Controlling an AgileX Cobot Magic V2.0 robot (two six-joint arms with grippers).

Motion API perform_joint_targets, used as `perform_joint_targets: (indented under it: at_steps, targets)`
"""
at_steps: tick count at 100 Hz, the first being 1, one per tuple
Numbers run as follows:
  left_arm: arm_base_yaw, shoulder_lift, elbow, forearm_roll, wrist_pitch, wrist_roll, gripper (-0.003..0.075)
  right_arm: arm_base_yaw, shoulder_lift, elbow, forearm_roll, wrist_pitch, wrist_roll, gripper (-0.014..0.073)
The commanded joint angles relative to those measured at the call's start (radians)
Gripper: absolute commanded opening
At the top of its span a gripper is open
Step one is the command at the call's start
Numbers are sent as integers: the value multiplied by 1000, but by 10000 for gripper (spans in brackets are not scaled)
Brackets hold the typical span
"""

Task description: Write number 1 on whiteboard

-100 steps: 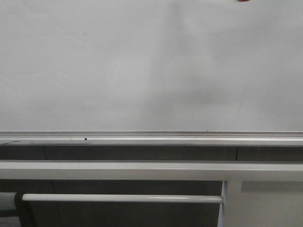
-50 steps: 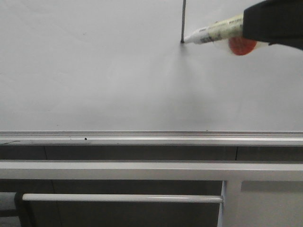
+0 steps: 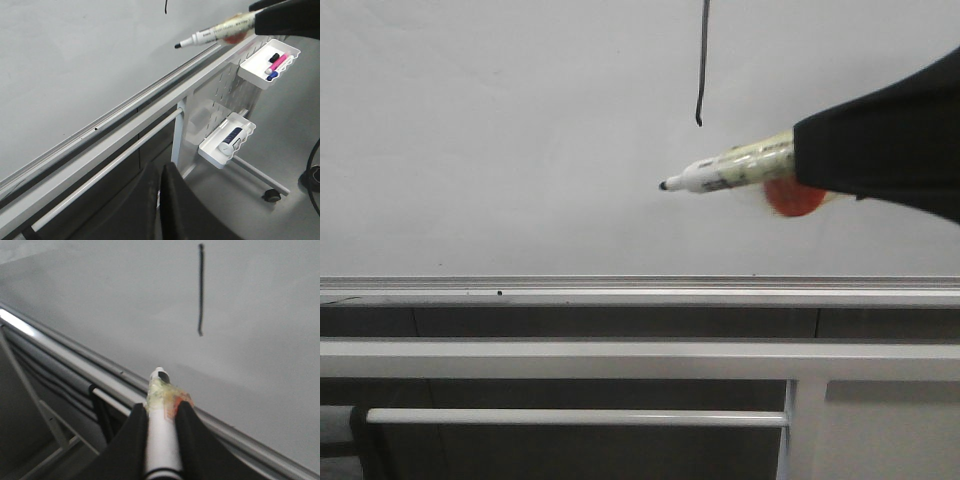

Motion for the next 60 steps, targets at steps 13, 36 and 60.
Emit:
perform_joint_targets:
  at_steps: [13, 36, 60]
  targets:
    - [-9, 5, -28, 15, -119, 32, -20, 40, -13, -29, 3, 95, -5, -63]
    - [-16, 25, -28, 10, -183, 212, -20, 40, -13, -42, 28, 137, -5, -63]
    - [-89, 102, -28, 15, -196, 394, -10, 40, 2, -105, 66, 198, -57, -63]
